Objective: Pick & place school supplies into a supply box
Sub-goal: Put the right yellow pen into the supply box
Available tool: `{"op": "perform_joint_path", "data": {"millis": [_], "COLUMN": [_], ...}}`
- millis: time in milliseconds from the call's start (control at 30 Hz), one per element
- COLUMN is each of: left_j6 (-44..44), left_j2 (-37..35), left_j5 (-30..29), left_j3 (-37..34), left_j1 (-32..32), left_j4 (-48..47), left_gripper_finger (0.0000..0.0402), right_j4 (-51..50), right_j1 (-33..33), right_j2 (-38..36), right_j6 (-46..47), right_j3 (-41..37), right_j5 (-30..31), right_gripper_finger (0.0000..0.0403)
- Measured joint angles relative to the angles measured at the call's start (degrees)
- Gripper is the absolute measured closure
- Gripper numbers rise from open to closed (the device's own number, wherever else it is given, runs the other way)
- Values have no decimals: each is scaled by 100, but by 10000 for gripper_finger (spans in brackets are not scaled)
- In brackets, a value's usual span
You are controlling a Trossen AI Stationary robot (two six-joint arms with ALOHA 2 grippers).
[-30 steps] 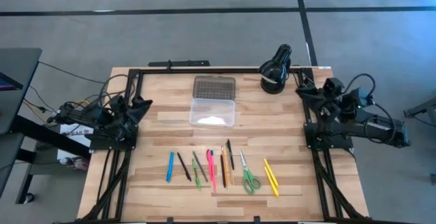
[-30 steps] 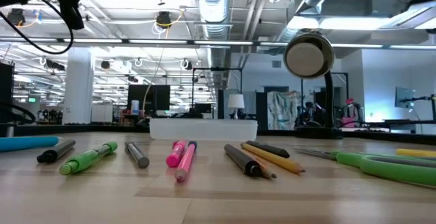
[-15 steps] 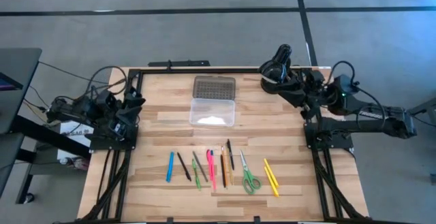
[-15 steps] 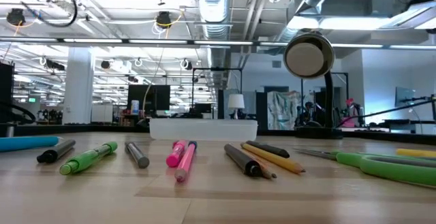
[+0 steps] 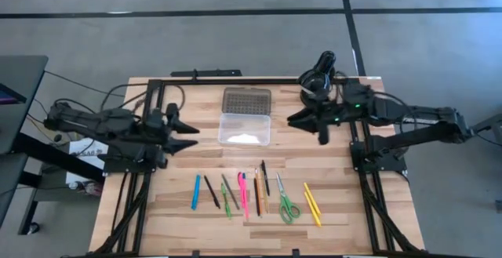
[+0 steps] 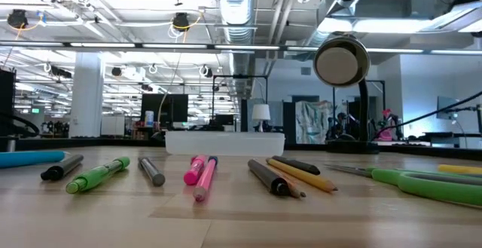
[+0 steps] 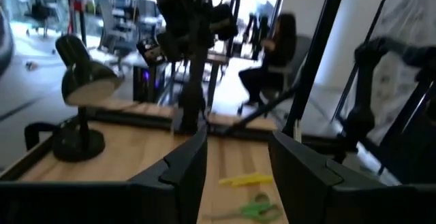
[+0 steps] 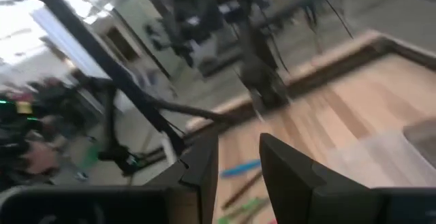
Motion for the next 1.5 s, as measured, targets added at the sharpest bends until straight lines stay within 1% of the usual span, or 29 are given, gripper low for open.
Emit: {"op": "perform_joint_path", "data": {"millis": [167, 300, 400, 567, 700, 833, 967, 1100, 1267, 1500], "left_j6": [-158, -564, -883, -1054, -1033, -1019, -901, -820, -809, -892], "left_j2": [476, 610, 605, 603, 611, 633, 631, 639, 644, 645], "left_j5": [-1, 0, -2, -101, -352, -541, -645, -797, -872, -879], "left_j3": [409, 497, 497, 497, 497, 494, 492, 492, 490, 490], "left_j1": [0, 0, 0, 0, 0, 0, 0, 0, 0, 0], "left_j4": [-885, -1679, -2149, -2581, -2662, -2664, -2661, -2646, -2641, -2637], "left_gripper_finger": [249, 249, 249, 249, 249, 249, 249, 249, 249, 249], "right_j4": [-967, -2065, -2707, -3821, -4469, -4535, -4505, -4333, -4019, -3964], "right_j1": [536, 1059, 1490, 2253, 2929, 3552, 3984, 4200, 4371, 4449], "right_j2": [459, 721, 823, 1091, 1503, 1904, 2247, 2548, 2867, 3335], "right_j6": [88, 567, 1367, 3203, 4602, 5818, 6678, 7130, 7538, 7698], "right_j3": [293, 428, 455, 461, 461, 459, 456, 454, 455, 456], "right_j5": [757, 1567, 2045, 2455, 2454, 2432, 2210, 1847, 1661, 1198], "right_gripper_finger": [301, 301, 301, 301, 301, 301, 301, 301, 301, 301]}}
